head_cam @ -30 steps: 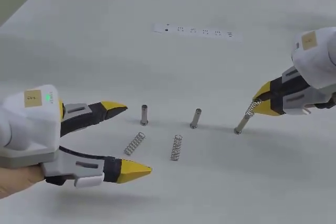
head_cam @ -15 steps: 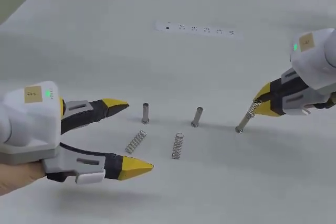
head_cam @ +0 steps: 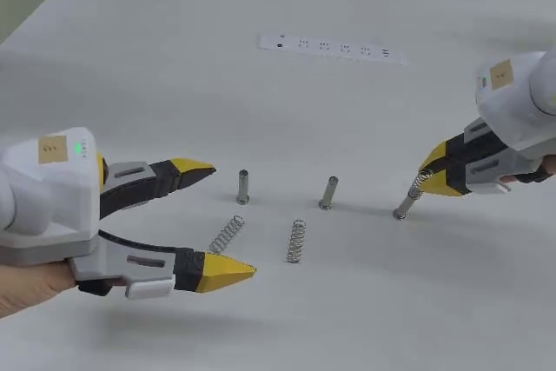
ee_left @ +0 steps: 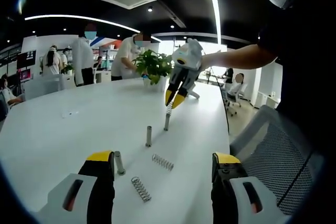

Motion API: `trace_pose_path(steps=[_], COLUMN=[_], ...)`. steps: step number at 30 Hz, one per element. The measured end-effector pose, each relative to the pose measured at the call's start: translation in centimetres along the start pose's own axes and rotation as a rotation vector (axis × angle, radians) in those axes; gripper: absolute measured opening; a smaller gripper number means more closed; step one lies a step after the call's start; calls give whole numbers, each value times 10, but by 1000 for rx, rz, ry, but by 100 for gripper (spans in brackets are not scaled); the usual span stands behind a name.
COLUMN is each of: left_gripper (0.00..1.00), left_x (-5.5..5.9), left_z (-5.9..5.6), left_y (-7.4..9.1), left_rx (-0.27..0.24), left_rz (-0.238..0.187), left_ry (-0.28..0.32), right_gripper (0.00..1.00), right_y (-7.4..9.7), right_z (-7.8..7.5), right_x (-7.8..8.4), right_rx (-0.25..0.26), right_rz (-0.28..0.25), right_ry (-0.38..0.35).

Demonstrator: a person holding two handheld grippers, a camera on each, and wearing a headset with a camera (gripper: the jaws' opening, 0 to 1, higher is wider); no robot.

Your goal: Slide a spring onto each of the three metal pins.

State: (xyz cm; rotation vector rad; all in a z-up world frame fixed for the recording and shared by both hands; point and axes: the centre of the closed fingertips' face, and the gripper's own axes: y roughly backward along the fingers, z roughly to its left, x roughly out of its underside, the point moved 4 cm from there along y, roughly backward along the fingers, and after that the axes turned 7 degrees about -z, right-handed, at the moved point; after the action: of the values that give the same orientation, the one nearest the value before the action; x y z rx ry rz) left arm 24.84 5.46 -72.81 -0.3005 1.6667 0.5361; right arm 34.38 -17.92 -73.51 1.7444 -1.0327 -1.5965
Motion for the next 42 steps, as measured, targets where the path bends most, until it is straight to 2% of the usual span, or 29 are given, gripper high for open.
trace_pose_path(steps=[25, 31, 35, 42], left_gripper=[71, 77, 87, 89], left_x=[-6, -3, -2, -6], left_z=[2, 7, 9, 13], left_y=[0, 2, 4, 7], left_rx=[-2, -13, -19, -34], left_rz=[-10, 5, 4, -15], left_ry=[2, -6, -2, -4], right_gripper=[7, 7, 7, 7], right_y=[-14, -16, -18, -21], right_z=[3, 4, 5, 7], right_x=[14, 16, 18, 21], right_rx=[-26, -28, -29, -35], right_rz=[11, 12, 11, 21], right_ry=[-34, -32, -28, -27])
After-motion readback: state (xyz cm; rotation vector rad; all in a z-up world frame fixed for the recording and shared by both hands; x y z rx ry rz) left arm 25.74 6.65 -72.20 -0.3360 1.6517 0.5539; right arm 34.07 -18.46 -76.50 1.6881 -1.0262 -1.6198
